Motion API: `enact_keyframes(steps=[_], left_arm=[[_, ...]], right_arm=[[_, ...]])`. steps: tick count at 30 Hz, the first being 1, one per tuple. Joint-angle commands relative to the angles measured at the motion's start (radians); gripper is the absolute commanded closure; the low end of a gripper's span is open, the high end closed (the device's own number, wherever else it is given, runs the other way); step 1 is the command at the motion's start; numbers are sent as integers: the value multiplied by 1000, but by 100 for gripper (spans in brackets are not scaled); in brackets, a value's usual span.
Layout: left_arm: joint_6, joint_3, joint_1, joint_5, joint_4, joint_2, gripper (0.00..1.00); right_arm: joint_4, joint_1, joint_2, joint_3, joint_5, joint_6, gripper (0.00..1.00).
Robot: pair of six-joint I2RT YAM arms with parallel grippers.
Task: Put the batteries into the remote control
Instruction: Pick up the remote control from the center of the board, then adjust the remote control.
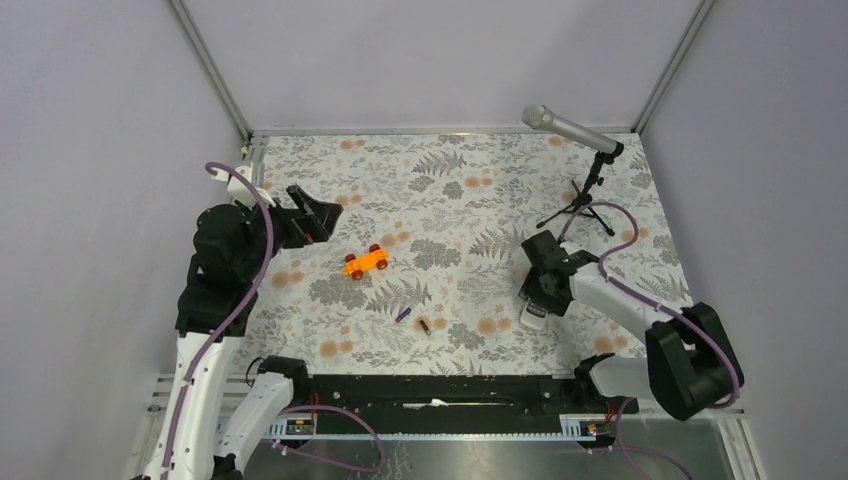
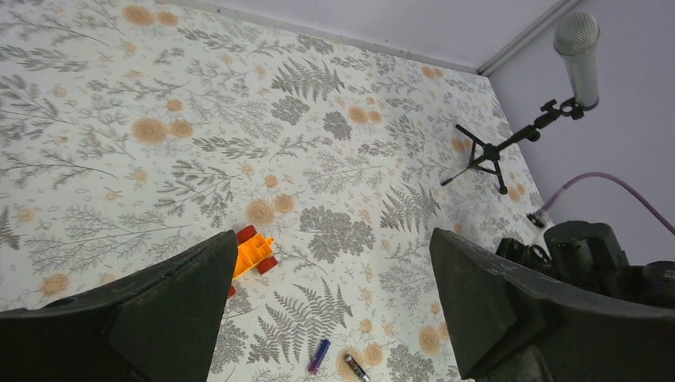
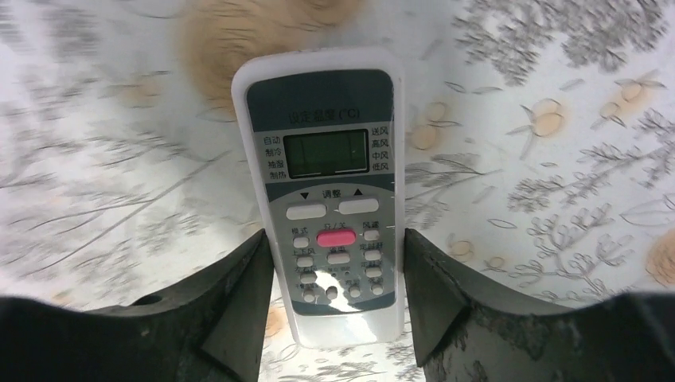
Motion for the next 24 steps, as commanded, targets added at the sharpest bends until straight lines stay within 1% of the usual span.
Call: enact_keyframes(steps=[1,4,6,7,9,11,13,15,18,20,24], left_arm=[[-31,-45,-4,115,87,19,1],[-110,-127,-27,239,150,66,1],[-191,-169,-68,308,189,140,1],[-248,-185,-101,327,208,173,1],[-316,-192,-184,347,267,237,2],[-358,-179,-270,316,300,284,1],[-408,-172,-320,277,318,314,1],[-476,-191,-332,297,391,332,1],[-579,-223,-349,336,544,346,1],[-609,-236,-366,366,643,342,1],[-608,-248,-374,355,677,310,1]], right_arm=[[138,8,-122,33,-131,-121,64],[240,8,-149,73,-434,-217,63],[323,8,-147,89,-655,-222,63],[378,9,-147,88,-768,-205,63],[541,11,-146,67,-958,-120,64],[775,18,-140,40,-1090,3,65],[987,28,-128,31,-1169,126,67],[1093,40,-111,44,-1215,183,67],[1111,65,-82,95,-1249,186,66],[1101,75,-64,123,-1256,181,66],[1143,79,-42,146,-1276,219,66]])
